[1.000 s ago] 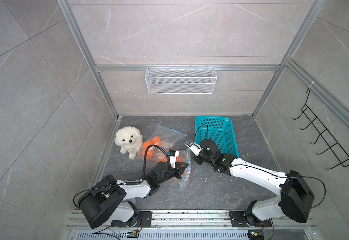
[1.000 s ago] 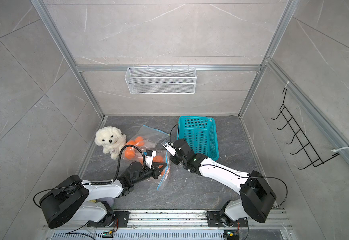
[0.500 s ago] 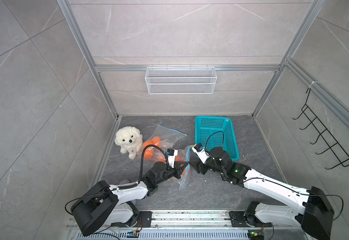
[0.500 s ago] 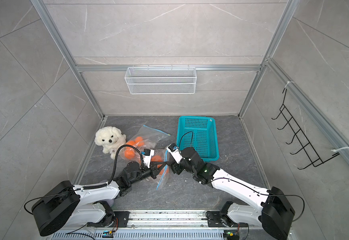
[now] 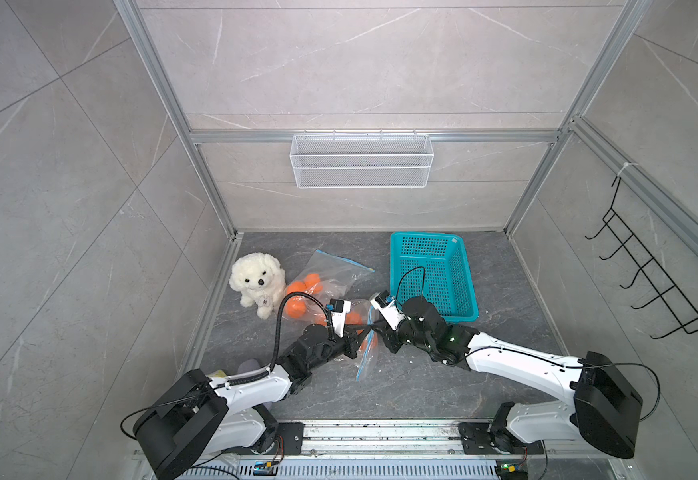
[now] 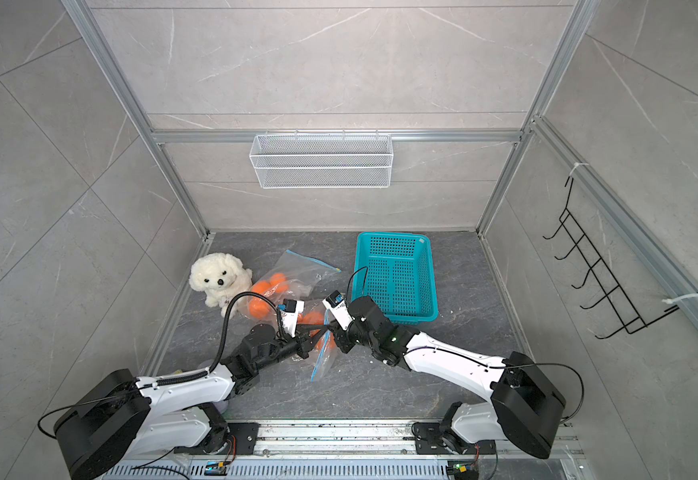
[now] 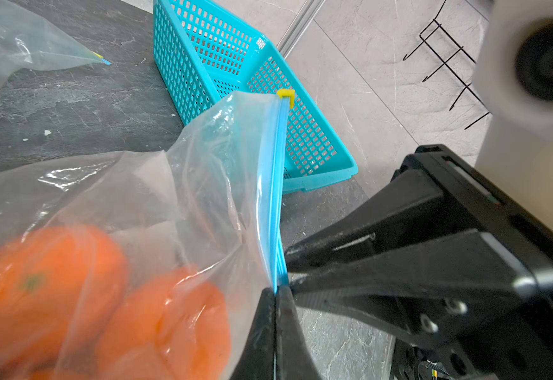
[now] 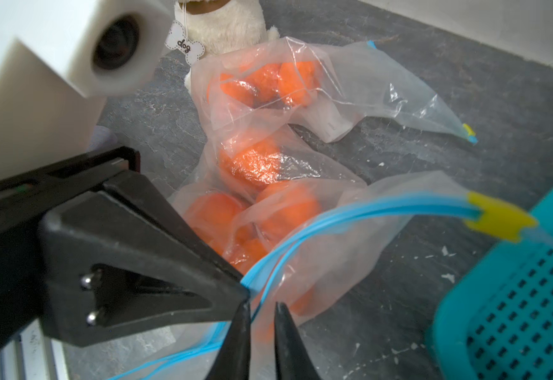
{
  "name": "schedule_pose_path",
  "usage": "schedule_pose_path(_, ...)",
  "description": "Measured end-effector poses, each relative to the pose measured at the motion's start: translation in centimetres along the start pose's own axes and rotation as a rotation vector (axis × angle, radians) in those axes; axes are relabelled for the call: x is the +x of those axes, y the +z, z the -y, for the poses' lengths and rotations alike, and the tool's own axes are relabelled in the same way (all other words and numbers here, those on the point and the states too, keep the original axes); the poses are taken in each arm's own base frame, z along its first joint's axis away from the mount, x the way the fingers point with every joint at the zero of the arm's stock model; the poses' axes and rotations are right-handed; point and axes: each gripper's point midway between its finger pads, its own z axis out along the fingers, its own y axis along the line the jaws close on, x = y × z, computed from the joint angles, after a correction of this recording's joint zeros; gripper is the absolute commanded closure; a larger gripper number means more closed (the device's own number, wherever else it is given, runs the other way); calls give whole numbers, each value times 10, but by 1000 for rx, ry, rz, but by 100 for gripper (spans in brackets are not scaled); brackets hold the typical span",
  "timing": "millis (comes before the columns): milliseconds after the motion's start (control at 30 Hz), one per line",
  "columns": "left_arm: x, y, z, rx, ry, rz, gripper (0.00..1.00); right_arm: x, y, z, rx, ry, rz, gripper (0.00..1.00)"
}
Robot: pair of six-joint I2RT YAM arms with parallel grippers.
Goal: Open the zip-top bag and take out the orange
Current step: Open the zipper of the food storage bag at the center of the board.
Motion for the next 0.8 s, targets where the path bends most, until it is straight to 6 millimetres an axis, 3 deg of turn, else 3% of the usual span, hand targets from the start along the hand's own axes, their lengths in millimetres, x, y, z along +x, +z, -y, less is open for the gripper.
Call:
schedule_pose_path(133,-10,-9,15,49,14,33,100,2,2,4,19,5,-4,100)
schedule_pose_path(400,-29,-34,33,82,39,99,100,6,0,16,90,8,-20,100)
schedule_pose_path(667,-47,-77,39,30,61,181,100,23,-23,19,220,-2,-43,100)
schedule_pose_path(800,-43,-85,37,15,62,171,100,33,-32,22,273,-10,-47,100)
